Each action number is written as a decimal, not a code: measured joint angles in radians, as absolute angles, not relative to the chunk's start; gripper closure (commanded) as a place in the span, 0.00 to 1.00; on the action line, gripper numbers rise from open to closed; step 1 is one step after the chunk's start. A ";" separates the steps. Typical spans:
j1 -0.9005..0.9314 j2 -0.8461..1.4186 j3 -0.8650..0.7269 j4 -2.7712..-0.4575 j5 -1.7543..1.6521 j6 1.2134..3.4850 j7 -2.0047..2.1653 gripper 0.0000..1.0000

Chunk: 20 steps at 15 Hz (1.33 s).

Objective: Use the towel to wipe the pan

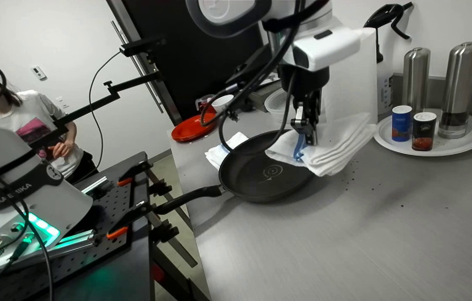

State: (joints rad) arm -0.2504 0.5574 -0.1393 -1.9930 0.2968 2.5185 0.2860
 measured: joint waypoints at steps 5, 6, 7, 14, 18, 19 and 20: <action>-0.147 0.437 -0.135 -2.061 0.213 2.443 0.286 0.97; -0.126 0.426 -0.135 -2.064 0.185 2.426 0.289 0.97; -0.105 0.418 -0.135 -2.065 0.156 2.410 0.292 0.97; -0.010 0.435 -0.137 -2.065 -0.029 2.340 0.305 0.97; 0.014 0.491 -0.141 -2.052 -0.115 2.339 0.320 0.97; 0.015 0.507 -0.141 -2.044 -0.127 2.339 0.320 0.97; 0.016 0.524 -0.143 -2.034 -0.140 2.339 0.320 0.97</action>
State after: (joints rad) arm 0.0165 0.5241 -0.1429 -2.0339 -0.1398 2.3391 0.3198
